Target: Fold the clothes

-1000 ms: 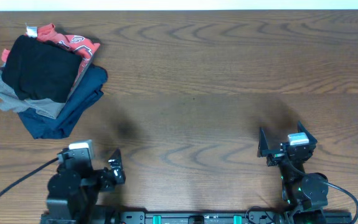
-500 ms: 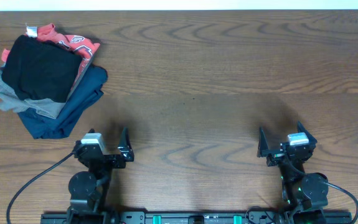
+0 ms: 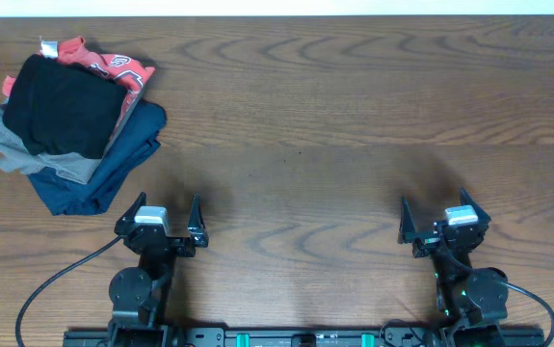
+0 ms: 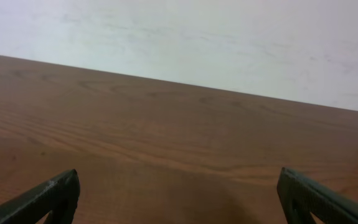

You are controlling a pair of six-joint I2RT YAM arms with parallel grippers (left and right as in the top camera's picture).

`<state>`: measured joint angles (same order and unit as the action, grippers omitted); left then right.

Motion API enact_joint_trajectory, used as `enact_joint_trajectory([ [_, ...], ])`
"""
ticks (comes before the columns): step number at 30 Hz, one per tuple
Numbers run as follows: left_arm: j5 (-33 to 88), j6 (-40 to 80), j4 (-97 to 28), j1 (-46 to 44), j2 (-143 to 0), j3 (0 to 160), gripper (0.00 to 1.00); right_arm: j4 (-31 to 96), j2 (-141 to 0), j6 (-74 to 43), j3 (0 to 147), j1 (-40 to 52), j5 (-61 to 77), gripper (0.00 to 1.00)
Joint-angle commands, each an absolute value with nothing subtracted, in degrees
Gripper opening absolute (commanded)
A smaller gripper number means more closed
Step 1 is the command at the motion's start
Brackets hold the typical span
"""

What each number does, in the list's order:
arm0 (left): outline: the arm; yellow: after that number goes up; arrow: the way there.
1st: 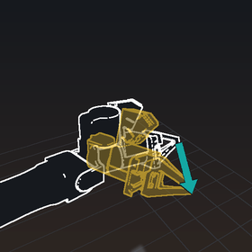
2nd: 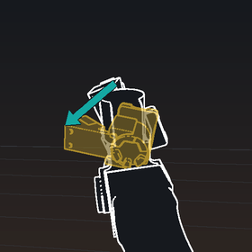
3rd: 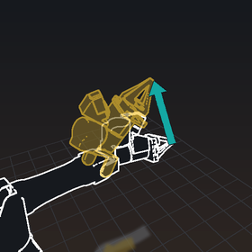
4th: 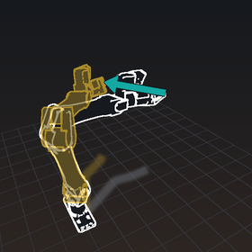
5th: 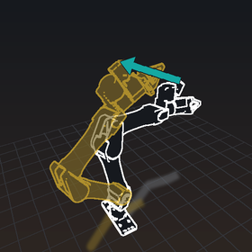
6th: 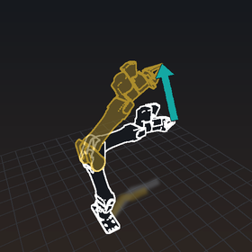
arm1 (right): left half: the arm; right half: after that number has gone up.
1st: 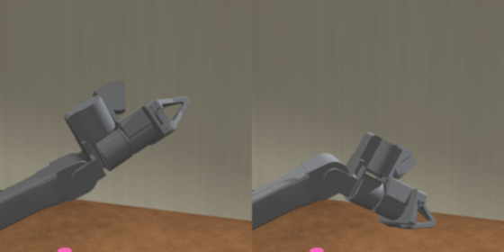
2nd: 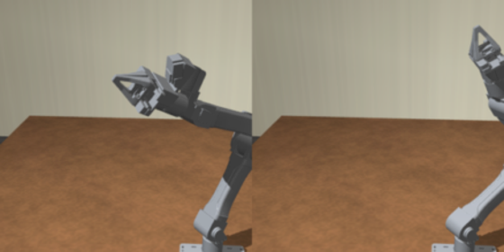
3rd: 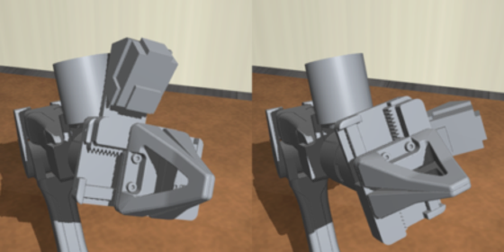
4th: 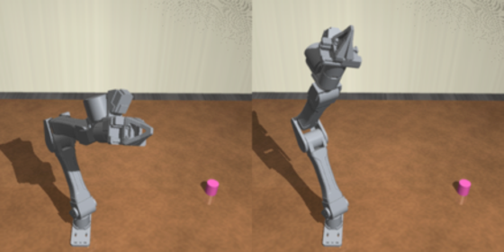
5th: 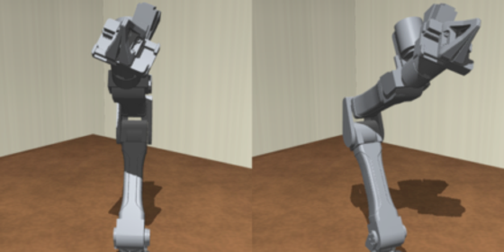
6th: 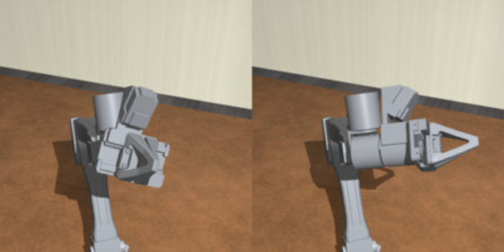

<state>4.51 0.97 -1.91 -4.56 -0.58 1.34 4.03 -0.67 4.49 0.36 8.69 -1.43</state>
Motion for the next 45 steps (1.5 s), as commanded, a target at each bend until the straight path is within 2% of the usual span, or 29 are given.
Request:
enact_joint_trajectory([
  [1,5.1,-0.6,-3.6,-4.3,-0.1,0.2,0.98,4.3,-0.3,5.2,0.3,8.3,-1.2,0.99],
  [7,4.7,-0.7,-3.6,-4.3,-0.1,0.2,0.98,4.3,-0.3,5.2,0.3,8.3,-1.2,0.99],
  [12,-0.7,-0.6,-4.1,-4.3,-0.1,0.2,0.98,4.3,-0.3,5.2,0.3,8.3,-1.2,0.99],
  [45,-0.5,0.7,-4.1,-4.3,-0.2,0.2,0.98,4.3,-0.3,5.2,0.3,8.3,-1.2,0.99],
])
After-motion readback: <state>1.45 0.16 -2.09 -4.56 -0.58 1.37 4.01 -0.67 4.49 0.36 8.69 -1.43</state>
